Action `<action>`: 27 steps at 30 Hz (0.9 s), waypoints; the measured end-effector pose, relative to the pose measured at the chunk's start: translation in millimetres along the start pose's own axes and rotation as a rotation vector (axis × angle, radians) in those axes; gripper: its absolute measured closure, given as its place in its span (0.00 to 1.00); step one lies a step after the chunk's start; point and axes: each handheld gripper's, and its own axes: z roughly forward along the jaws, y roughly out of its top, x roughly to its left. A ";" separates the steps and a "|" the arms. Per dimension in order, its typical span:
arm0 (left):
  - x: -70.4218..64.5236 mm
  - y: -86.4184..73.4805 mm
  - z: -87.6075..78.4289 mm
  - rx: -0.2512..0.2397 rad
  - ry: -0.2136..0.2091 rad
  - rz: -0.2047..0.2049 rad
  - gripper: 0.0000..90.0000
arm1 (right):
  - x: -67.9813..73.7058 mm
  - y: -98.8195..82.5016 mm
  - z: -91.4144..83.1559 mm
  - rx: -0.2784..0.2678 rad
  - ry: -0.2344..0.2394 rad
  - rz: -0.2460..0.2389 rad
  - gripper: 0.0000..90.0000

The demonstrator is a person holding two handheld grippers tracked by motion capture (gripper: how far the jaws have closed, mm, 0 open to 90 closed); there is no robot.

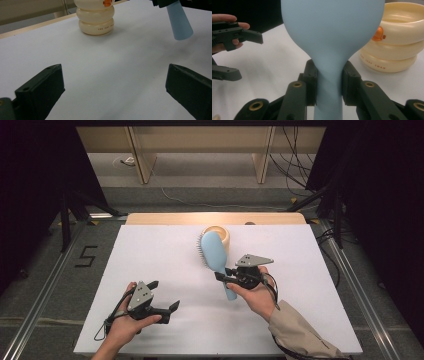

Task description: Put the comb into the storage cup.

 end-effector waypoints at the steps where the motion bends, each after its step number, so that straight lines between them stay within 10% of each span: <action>1: -1.1 0.3 0.3 0.001 0.000 0.001 0.01 | 0.0 0.2 0.2 0.004 0.004 -0.001 0.78; 27: -31.9 19.5 30.2 -0.008 -0.132 0.001 0.03 | 7.5 -1.4 4.3 -0.005 0.010 -0.003 0.78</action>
